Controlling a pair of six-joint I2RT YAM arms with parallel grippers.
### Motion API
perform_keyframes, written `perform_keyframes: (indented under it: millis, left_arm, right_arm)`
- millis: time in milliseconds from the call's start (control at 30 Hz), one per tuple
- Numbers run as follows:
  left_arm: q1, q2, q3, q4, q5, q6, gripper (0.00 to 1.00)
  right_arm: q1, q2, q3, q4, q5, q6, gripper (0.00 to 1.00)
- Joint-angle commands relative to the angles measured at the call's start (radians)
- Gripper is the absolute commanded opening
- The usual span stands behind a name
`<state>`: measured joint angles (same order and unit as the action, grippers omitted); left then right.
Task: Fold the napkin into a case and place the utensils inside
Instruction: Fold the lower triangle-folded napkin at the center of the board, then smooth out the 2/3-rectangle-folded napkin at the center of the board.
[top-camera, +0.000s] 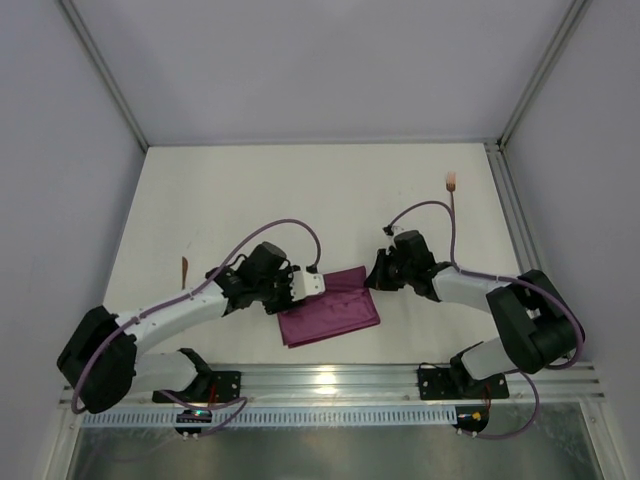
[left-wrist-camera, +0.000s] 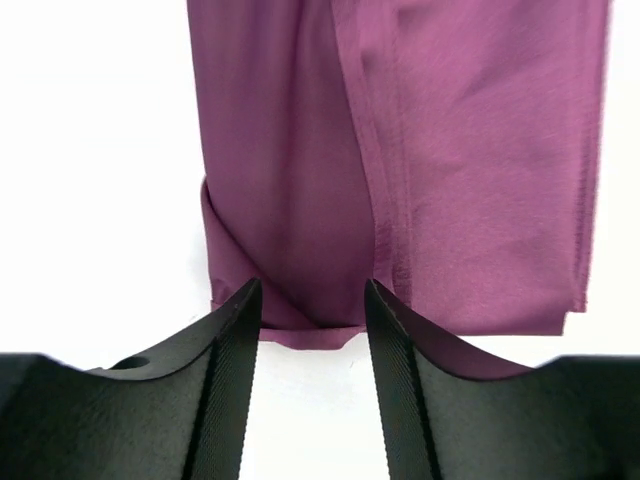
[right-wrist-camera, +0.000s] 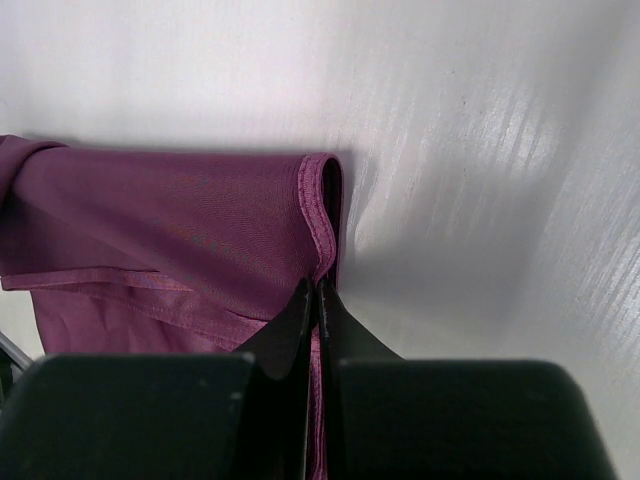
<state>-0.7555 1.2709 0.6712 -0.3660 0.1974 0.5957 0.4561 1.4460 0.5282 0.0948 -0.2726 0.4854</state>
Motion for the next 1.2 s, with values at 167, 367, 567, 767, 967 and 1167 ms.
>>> perform_keyframes:
  millis: [167, 367, 567, 767, 967, 1167]
  left_arm:
    - [-0.002, 0.011, 0.053, -0.048, 0.047, 0.015, 0.5]
    - [-0.022, 0.09, 0.013, -0.034, 0.002, 0.056, 0.34]
    - [-0.025, 0.091, -0.044, -0.051, -0.05, 0.108, 0.2]
    - [-0.025, 0.013, -0.027, -0.088, 0.025, 0.07, 0.41]
    - [0.007, -0.174, 0.126, -0.132, 0.123, -0.06, 0.61]
    - [0.163, -0.05, 0.18, -0.08, -0.027, -0.226, 0.32]
  right_arm:
    - [0.003, -0.007, -0.011, 0.016, 0.044, 0.013, 0.04]
    - [0.006, -0.038, -0.017, 0.011, 0.055, 0.019, 0.04]
    - [0.006, -0.067, -0.028, 0.005, 0.062, 0.019, 0.04]
    - [0.01, -0.061, -0.045, 0.023, 0.058, 0.033, 0.04]
    - [0.018, -0.064, -0.05, 0.033, 0.064, 0.042, 0.04]
    - [0.029, -0.067, -0.053, 0.04, 0.073, 0.053, 0.04]
